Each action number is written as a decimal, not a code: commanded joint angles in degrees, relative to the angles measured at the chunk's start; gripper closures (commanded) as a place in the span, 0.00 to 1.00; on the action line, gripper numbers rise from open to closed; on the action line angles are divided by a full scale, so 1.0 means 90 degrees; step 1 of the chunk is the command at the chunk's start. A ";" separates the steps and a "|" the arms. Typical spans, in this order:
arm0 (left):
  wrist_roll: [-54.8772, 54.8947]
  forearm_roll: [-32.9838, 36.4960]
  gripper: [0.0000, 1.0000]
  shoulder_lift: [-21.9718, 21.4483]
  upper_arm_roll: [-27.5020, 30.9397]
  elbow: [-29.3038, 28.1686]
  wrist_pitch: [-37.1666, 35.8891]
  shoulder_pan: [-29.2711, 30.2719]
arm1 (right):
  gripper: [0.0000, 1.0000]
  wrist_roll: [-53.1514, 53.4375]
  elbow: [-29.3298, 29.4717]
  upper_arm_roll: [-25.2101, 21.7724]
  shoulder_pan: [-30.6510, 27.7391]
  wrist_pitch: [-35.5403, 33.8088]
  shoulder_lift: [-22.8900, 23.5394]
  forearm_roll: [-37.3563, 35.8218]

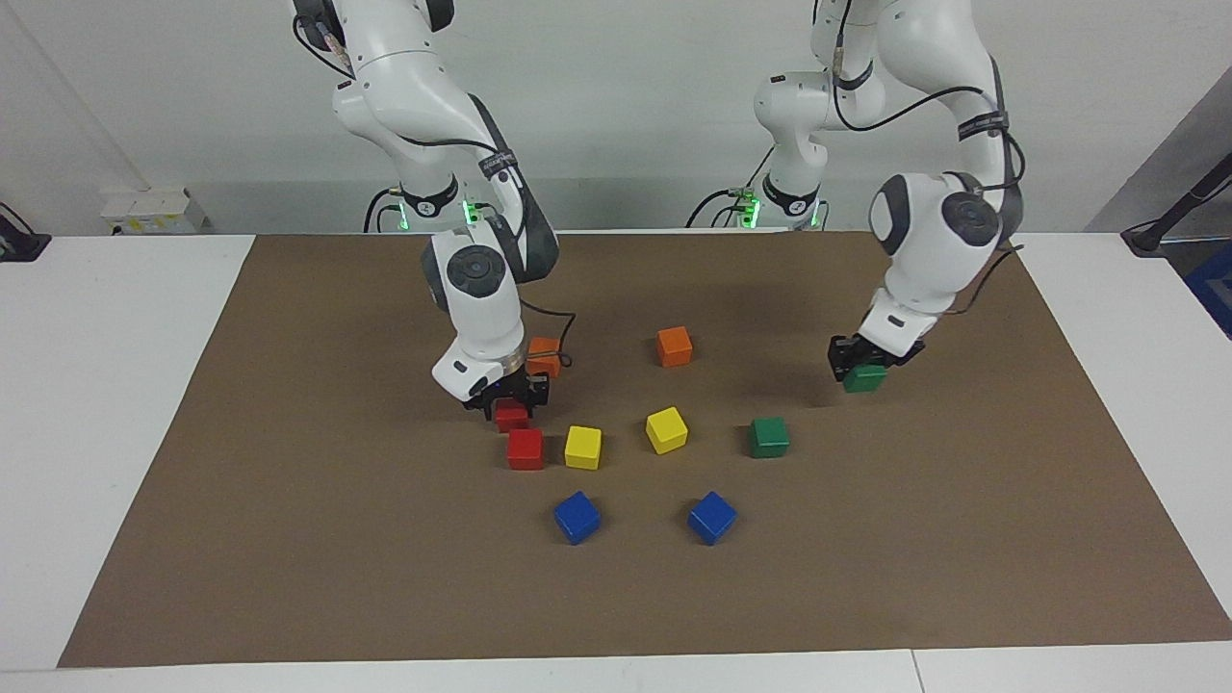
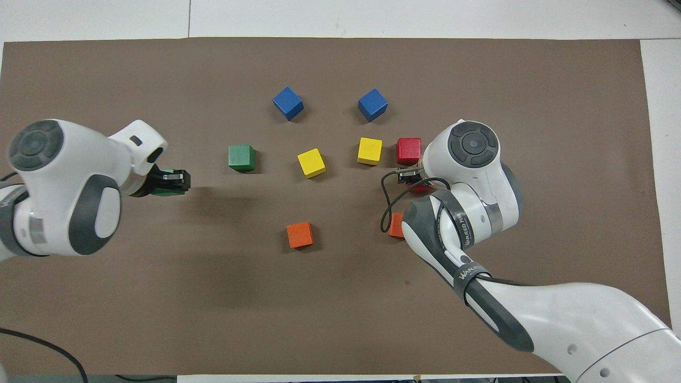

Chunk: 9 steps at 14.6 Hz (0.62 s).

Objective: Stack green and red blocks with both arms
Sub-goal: 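Carry the green block toward the table edge while the right gripper carries red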

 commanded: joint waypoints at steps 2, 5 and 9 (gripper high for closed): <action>0.1491 -0.0013 1.00 -0.0089 -0.0071 -0.0102 -0.0009 0.1197 | 1.00 -0.0554 0.0873 0.0008 -0.0357 -0.1317 -0.0304 0.0037; 0.1797 -0.0013 1.00 -0.0080 -0.0061 -0.0248 0.0186 0.1609 | 1.00 -0.1511 0.1453 0.0018 -0.1283 -0.2015 -0.0381 0.0037; 0.1827 -0.0013 1.00 0.0037 -0.0061 -0.0678 0.0849 0.1717 | 1.00 -0.2802 0.1016 0.0018 -0.2339 -0.1618 -0.0557 0.0066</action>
